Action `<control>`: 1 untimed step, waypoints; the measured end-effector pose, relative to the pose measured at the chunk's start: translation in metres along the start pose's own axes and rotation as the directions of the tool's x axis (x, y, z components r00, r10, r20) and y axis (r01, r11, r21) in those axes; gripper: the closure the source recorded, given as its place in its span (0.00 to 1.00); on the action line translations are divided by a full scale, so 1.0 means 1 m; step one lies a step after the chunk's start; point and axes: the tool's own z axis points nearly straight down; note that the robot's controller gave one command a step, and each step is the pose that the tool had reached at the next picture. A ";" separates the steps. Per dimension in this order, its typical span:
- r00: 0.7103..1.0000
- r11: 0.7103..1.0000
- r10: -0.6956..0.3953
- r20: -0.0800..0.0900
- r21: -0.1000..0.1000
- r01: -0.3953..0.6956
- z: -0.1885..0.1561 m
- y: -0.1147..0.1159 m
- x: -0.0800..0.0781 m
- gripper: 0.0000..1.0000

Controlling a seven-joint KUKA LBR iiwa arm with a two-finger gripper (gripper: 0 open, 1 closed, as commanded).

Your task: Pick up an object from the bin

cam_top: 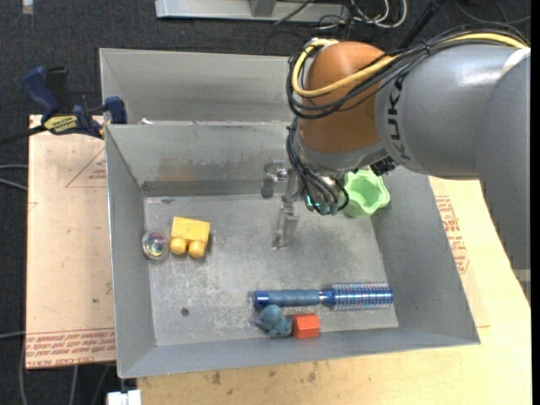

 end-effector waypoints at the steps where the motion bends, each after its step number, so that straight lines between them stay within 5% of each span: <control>1: 0.984 0.984 -0.176 0.010 -0.001 0.176 -0.015 0.072 0.013 0.00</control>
Offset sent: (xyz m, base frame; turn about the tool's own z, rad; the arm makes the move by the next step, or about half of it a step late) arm -0.0128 0.0680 0.0154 -0.1736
